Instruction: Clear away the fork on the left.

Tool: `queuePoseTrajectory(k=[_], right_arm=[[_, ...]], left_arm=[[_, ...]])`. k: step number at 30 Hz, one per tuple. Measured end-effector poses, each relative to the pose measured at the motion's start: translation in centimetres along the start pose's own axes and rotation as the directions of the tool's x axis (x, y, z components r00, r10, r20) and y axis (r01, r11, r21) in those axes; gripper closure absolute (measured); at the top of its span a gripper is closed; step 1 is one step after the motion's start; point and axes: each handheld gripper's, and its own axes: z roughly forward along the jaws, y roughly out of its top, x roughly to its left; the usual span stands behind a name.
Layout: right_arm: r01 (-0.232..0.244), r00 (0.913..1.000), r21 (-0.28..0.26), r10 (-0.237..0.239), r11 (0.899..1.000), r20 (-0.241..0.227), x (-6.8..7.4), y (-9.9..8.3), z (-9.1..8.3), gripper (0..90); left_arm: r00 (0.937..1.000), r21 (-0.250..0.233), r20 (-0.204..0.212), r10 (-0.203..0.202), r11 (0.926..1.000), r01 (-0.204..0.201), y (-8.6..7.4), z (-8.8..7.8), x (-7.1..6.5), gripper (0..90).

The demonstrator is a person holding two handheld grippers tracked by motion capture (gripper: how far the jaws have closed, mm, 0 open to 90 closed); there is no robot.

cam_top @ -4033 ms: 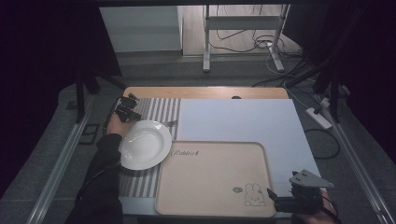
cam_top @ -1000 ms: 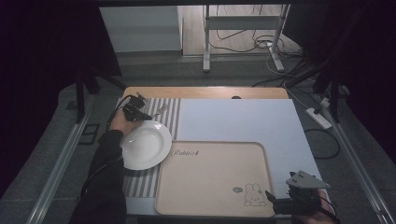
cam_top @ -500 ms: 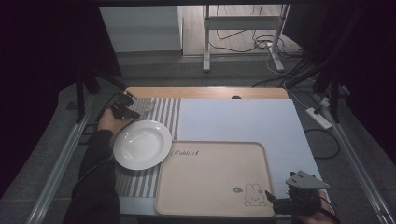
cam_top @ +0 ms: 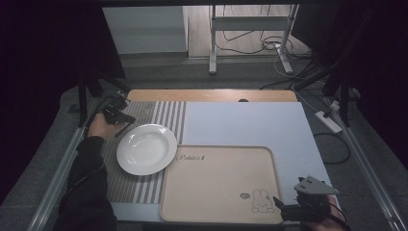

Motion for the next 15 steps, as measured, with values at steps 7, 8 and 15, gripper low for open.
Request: queuePoseTrajectory(k=[7, 8, 15], right_arm=[[-0.002, 1.0, -0.002, 0.002, 1.0, 0.002, 0.0, 0.0, 0.0, 0.0], [-0.002, 1.0, -0.002, 0.002, 1.0, 0.002, 0.0, 0.0, 0.0, 0.0], [0.0, 1.0, -0.001, 0.0, 1.0, 0.002, 0.0, 0.0, 0.0, 0.0]], left_arm=[[0.9989, -0.008, 0.047, -0.004, 1.0, 0.005, -0.9, -0.3, -1.6, 84.7], [0.9989, -0.008, 0.047, -0.004, 1.0, 0.005, -0.9, -0.3, -1.6, 84.7], [0.9976, -0.022, 0.069, 0.004, 0.9998, -0.002, -1.5, -0.6, -3.2, 84.7]])
